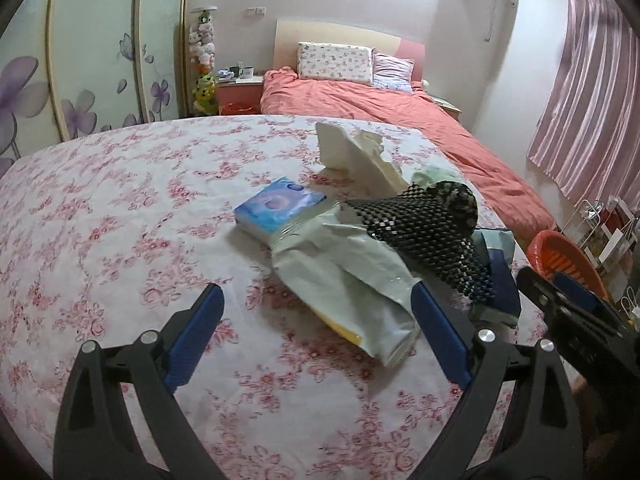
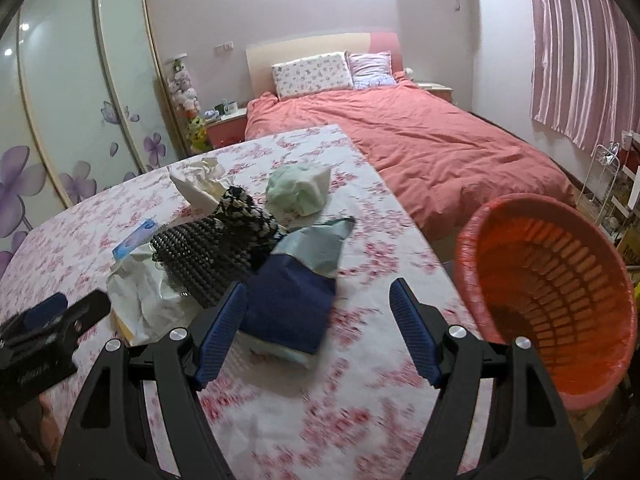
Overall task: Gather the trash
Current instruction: 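Move both tools back over the remaining items on the bed, then grasp the navy blue pouch with the right tool and lift it, then grasp the white plastic bag with the left tool while the right tool holds the blue pouch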
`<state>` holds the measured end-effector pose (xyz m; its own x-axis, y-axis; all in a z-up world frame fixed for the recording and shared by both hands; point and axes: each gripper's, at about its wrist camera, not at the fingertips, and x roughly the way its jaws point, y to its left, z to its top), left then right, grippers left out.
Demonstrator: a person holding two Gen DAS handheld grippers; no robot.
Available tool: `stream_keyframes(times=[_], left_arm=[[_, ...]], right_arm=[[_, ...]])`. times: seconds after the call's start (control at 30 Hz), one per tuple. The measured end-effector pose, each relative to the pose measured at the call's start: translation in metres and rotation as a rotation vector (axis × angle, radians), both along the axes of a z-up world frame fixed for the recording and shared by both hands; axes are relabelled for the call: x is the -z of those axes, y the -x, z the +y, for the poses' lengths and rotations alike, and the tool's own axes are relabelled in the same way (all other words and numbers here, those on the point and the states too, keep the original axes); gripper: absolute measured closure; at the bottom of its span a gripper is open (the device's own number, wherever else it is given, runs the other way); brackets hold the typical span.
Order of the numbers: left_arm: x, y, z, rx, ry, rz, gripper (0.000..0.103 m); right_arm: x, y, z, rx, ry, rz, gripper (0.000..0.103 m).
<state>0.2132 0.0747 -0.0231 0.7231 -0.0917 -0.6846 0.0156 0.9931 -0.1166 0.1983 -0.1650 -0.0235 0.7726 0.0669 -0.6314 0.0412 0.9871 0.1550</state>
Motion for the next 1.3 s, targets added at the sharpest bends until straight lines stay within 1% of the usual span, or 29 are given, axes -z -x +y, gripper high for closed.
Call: stream_keyframes(times=[0.17, 0.3, 0.37, 0.43, 0.47, 0.5, 0.57, 0.73, 0.8, 0.9, 1.03, 1.13, 1.17, 1.27, 1.3], left_arm=[[0.003, -0.001, 0.007, -0.002, 0.014, 0.007, 0.010], [0.007, -0.002, 0.010, 0.002, 0.024, 0.017, 0.010], [0.009, -0.002, 0.009, 0.008, 0.027, 0.021, 0.010], [0.010, -0.002, 0.008, 0.013, 0.027, 0.025, 0.010], [0.012, -0.004, 0.008, 0.015, 0.028, 0.027, 0.010], [0.012, -0.005, 0.007, 0.017, 0.030, 0.030, 0.010], [0.015, -0.006, 0.005, 0.022, 0.037, 0.040, 0.010], [0.019, -0.009, -0.005, 0.044, 0.039, 0.056, 0.010], [0.021, -0.010, -0.011, 0.055, 0.037, 0.064, 0.010], [0.024, -0.013, -0.020, 0.066, 0.038, 0.079, 0.010], [0.028, -0.016, -0.033, 0.069, 0.026, 0.094, 0.010], [0.033, -0.021, -0.044, 0.052, -0.030, 0.113, 0.010], [0.035, -0.022, -0.045, 0.048, -0.037, 0.118, 0.010], [0.037, -0.023, -0.045, 0.042, -0.035, 0.129, 0.011], [0.038, -0.022, -0.044, 0.043, -0.031, 0.129, 0.014]], right_arm=[[0.008, -0.017, 0.007, 0.007, -0.015, 0.051, 0.030], [0.018, -0.025, 0.010, 0.019, 0.013, 0.100, 0.030], [0.022, -0.026, 0.007, 0.019, -0.004, 0.132, 0.035], [0.025, -0.024, 0.002, 0.021, -0.024, 0.153, 0.045], [0.026, -0.023, 0.002, 0.023, -0.028, 0.156, 0.048], [0.027, -0.021, -0.001, 0.027, -0.033, 0.164, 0.054], [0.028, -0.019, -0.004, 0.029, -0.034, 0.166, 0.058], [0.029, -0.010, -0.011, 0.035, -0.045, 0.167, 0.082], [0.029, -0.007, -0.015, 0.042, -0.055, 0.166, 0.085], [0.030, -0.005, -0.022, 0.053, -0.065, 0.161, 0.087], [0.029, -0.001, -0.028, 0.058, -0.076, 0.156, 0.087], [0.029, 0.001, -0.028, 0.055, -0.080, 0.153, 0.087], [0.030, 0.001, -0.027, 0.053, -0.081, 0.152, 0.087], [0.030, 0.003, -0.027, 0.044, -0.082, 0.152, 0.087], [0.029, 0.004, -0.026, 0.042, -0.082, 0.152, 0.087]])
